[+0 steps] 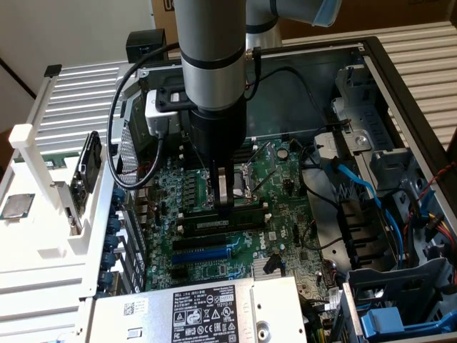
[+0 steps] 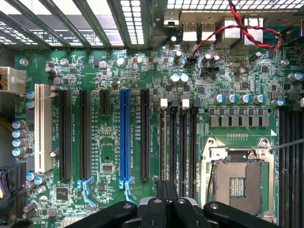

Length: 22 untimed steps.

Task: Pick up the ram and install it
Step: 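Press down the ram until it locks into place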

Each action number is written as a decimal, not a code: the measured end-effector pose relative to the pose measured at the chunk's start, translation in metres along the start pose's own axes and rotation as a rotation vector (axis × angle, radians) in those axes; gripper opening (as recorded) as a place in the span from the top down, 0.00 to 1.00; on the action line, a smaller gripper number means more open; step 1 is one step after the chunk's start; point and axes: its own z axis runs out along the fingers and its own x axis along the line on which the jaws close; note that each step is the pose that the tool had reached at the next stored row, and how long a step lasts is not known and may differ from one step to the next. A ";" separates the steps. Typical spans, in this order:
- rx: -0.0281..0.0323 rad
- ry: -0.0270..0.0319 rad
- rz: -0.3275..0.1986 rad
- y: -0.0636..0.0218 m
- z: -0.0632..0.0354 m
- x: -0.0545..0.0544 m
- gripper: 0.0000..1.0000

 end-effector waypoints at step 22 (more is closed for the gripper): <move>0.0012 -0.0014 0.000 -0.0002 0.0007 0.000 0.90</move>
